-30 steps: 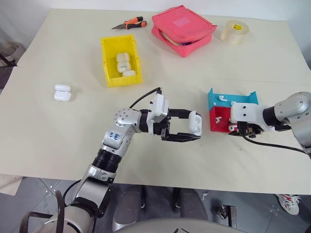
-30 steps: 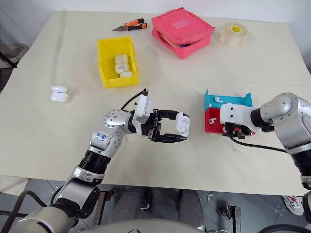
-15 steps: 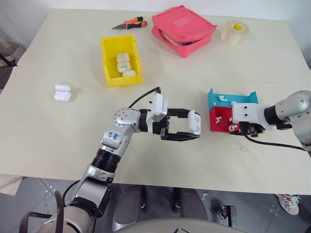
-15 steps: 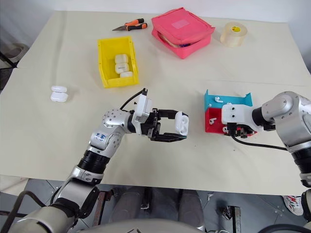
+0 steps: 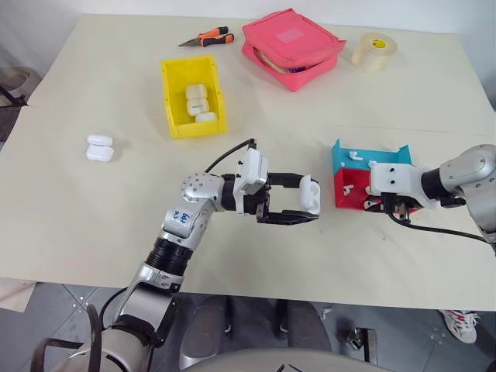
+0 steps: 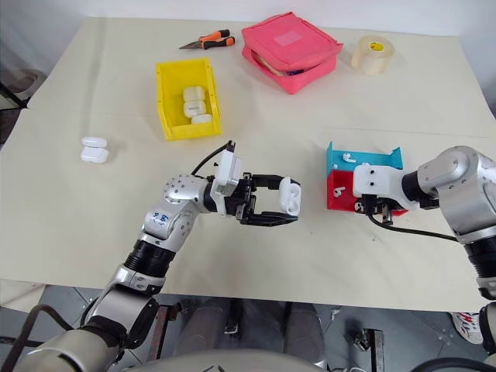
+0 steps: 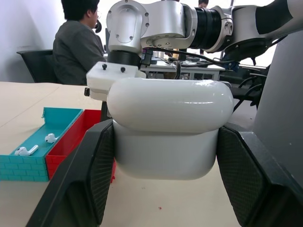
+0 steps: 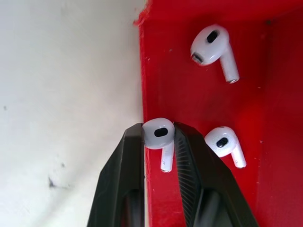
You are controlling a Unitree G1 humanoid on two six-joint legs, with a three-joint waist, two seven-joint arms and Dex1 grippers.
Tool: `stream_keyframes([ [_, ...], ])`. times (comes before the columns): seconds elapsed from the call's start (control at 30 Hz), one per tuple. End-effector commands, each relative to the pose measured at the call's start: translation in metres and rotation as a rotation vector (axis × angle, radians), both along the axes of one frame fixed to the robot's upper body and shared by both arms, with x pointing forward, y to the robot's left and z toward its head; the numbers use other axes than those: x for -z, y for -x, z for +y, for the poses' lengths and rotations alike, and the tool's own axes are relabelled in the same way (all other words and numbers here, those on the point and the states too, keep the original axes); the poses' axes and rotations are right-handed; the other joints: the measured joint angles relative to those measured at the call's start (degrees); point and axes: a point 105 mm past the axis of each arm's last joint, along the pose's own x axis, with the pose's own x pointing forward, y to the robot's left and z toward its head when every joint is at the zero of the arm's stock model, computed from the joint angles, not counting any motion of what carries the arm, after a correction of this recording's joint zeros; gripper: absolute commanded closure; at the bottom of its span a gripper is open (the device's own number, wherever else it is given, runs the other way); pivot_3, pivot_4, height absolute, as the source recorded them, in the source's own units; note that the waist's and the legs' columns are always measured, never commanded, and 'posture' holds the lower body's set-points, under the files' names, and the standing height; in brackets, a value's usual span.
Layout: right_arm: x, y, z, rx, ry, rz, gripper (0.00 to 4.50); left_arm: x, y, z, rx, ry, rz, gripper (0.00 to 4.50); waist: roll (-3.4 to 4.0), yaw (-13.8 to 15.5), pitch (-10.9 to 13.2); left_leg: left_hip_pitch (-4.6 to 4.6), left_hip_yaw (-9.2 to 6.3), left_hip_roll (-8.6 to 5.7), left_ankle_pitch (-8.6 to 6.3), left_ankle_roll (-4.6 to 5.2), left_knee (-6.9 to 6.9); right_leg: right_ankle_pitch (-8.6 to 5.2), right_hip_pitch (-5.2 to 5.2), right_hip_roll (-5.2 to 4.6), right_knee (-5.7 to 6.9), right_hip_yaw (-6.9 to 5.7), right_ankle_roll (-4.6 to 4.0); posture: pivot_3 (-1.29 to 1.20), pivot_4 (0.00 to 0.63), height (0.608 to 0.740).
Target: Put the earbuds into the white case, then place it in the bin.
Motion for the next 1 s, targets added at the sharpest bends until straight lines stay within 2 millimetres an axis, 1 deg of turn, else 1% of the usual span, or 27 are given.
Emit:
stream_keyframes([
  [0.03, -0.036, 0.010, 0.008, 0.062, -0.157, -0.059, 3.98, -0.007, 0.005, -0.001, 0.022, 0.021, -0.032, 1.69, 0.00, 0.05, 0.00, -0.01, -0.01, 0.00, 0.00, 0.00, 0.00, 0.00, 0.00, 0.00, 0.00, 0.00, 0.00, 0.00, 0.150, 0.740],
  [0.13, -0.051, 0.022, 0.016, 0.120, -0.309, -0.079, 3.98, -0.006, 0.004, -0.001, 0.035, 0.013, -0.034, 1.69, 0.00, 0.09, 0.00, -0.01, -0.04, 0.00, 0.00, 0.00, 0.02, 0.00, 0.02, 0.00, 0.00, -0.01, -0.01, 0.00, 0.150, 0.740],
  [0.23, -0.072, 0.037, 0.033, 0.149, -0.602, -0.160, 3.98, -0.006, 0.003, -0.004, 0.078, 0.004, -0.035, 1.69, -0.01, 0.20, -0.01, -0.02, -0.15, 0.01, 0.00, 0.00, 0.02, 0.01, 0.06, 0.00, -0.01, -0.09, -0.02, 0.00, 0.150, 0.740],
  [0.33, -0.087, 0.046, 0.045, 0.153, -0.795, -0.244, 3.98, -0.006, 0.002, -0.005, 0.110, 0.001, -0.037, 1.69, -0.01, 0.14, -0.01, -0.01, -0.17, -0.01, 0.00, 0.00, 0.04, 0.01, 0.08, 0.00, 0.01, -0.10, -0.03, 0.00, 0.150, 0.740],
  [0.4, -0.097, 0.054, 0.061, 0.132, -0.960, -0.277, 3.98, -0.008, 0.002, -0.008, 0.150, 0.020, -0.040, 1.69, -0.01, 0.13, -0.01, -0.01, -0.15, -0.02, 0.00, 0.00, 0.07, 0.01, 0.08, 0.00, 0.03, -0.08, -0.02, 0.00, 0.150, 0.740],
  [0.47, -0.101, 0.063, 0.076, 0.108, -1.078, -0.288, 3.98, -0.012, 0.002, -0.012, 0.178, 0.046, -0.037, 1.69, 0.00, 0.12, -0.01, -0.02, -0.18, -0.02, 0.00, 0.00, 0.07, 0.01, 0.07, 0.00, 0.03, -0.10, -0.02, 0.00, 0.150, 0.740],
  [0.53, -0.102, 0.068, 0.086, 0.096, -1.140, -0.295, 3.98, -0.013, 0.002, -0.014, 0.193, 0.052, -0.029, 1.69, 0.00, 0.10, -0.01, -0.02, -0.17, -0.02, 0.00, 0.00, 0.07, 0.01, 0.07, 0.00, 0.04, -0.09, -0.02, 0.00, 0.150, 0.740],
  [0.63, -0.096, 0.072, 0.096, 0.119, -1.205, -0.286, 3.98, -0.014, 0.001, -0.015, 0.211, 0.046, -0.027, 1.69, 0.00, 0.10, -0.02, -0.02, -0.18, -0.04, 0.00, 0.00, 0.07, 0.01, 0.07, 0.00, 0.06, -0.09, -0.02, 0.00, 0.150, 0.740],
  [0.83, -0.083, 0.078, 0.102, 0.157, -1.265, -0.249, 3.98, -0.020, -0.001, -0.015, 0.213, 0.055, -0.015, 1.69, 0.00, 0.03, -0.02, 0.00, -0.11, -0.04, 0.00, 0.00, 0.04, 0.01, 0.05, 0.02, 0.07, -0.05, -0.02, 0.00, 0.150, 0.740],
  [1.0, -0.077, 0.076, 0.103, 0.175, -1.286, -0.244, 3.98, -0.023, -0.002, -0.012, 0.207, 0.056, -0.012, 1.69, 0.00, 0.01, -0.02, 0.01, -0.09, -0.04, 0.00, 0.01, 0.03, 0.01, 0.05, 0.03, 0.07, -0.03, -0.02, 0.00, 0.150, 0.740],
])
